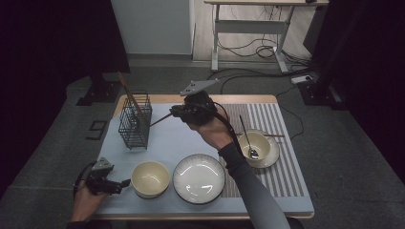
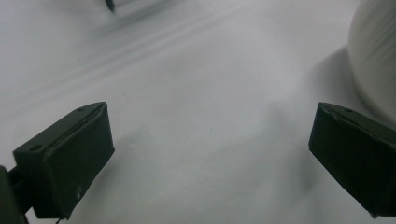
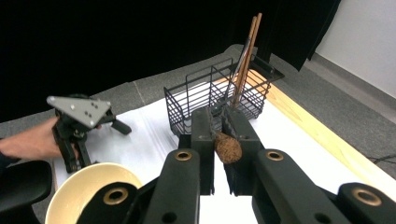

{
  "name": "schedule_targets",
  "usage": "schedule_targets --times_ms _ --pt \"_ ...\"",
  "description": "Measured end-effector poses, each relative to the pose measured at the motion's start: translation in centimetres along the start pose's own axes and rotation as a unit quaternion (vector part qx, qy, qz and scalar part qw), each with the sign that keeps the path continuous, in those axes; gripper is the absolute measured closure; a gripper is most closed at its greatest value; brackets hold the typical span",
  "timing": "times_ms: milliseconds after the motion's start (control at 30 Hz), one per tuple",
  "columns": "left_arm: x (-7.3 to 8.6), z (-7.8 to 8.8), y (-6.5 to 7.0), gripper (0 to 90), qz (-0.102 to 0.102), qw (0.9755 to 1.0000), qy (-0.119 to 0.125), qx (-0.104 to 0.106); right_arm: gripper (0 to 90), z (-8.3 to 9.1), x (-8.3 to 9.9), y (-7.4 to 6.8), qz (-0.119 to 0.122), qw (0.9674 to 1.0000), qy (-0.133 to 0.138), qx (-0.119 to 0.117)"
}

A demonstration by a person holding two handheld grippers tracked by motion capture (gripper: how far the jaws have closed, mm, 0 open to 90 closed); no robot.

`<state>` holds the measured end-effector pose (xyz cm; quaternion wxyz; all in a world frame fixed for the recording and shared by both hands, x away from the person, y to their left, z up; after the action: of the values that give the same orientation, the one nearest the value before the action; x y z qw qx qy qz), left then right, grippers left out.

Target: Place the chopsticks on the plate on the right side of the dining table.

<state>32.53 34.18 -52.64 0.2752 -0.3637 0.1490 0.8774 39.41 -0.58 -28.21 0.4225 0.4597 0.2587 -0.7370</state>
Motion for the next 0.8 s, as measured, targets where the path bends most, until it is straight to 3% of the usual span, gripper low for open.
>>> schedule_targets --times_ms 467,667,800 --pt "-2.0 3.1 -0.3 2.0 -0.002 0.9993 0.036 0.013 83.2 0.7 2.3 0.1 0.001 0.9999 0.008 -0.008" --pt "-4.0 5.0 -0.1 7.3 -0.029 0.998 0.055 0.01 83.2 0.7 3.2 0.1 -0.003 0.9998 0.008 -0.016" --pt "-5.6 6.1 0.1 11.4 -0.041 0.9965 0.07 0.021 83.2 0.6 3.6 0.0 -0.004 0.9997 0.01 -0.022"
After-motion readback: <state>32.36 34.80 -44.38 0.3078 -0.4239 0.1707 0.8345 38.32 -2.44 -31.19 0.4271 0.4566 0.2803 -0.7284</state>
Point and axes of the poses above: each handheld gripper's, and its own axes: z roughly backward along the jaws, x roughly out of its underside, y roughly to its right, the point moved 2 cm from there along -z, roughly forward along the jaws, and after that the axes turned 2 degrees about y, right-handed, at the moved point
